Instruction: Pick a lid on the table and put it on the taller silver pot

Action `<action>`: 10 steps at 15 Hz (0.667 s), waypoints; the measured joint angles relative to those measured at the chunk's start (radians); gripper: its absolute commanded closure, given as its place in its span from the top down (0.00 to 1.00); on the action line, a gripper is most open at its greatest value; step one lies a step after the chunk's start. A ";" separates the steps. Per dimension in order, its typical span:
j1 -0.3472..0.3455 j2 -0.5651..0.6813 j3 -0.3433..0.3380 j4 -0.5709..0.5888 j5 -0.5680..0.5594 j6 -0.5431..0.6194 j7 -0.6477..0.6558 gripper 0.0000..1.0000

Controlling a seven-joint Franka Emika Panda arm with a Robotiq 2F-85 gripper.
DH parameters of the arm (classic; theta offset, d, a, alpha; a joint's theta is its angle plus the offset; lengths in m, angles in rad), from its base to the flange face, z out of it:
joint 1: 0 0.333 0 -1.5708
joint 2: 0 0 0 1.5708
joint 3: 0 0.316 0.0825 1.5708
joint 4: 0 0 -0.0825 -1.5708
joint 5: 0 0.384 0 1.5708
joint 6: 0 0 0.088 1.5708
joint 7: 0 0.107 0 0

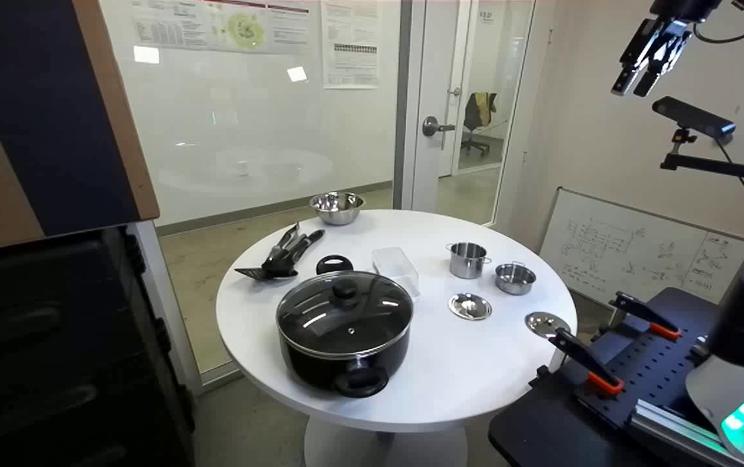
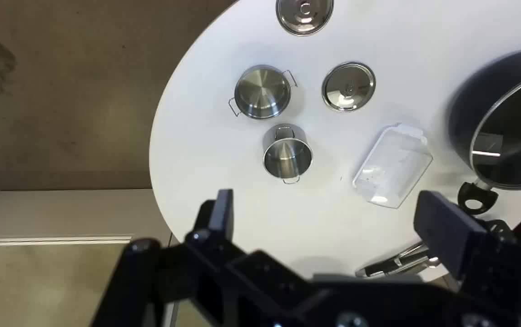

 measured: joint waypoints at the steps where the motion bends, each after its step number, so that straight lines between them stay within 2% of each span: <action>1: 0.000 0.000 0.000 0.000 0.000 0.000 0.000 1.00; 6: 0.002 0.011 0.018 -0.004 0.005 -0.001 0.023 1.00; 10: 0.017 0.059 0.081 -0.029 0.011 0.023 0.113 1.00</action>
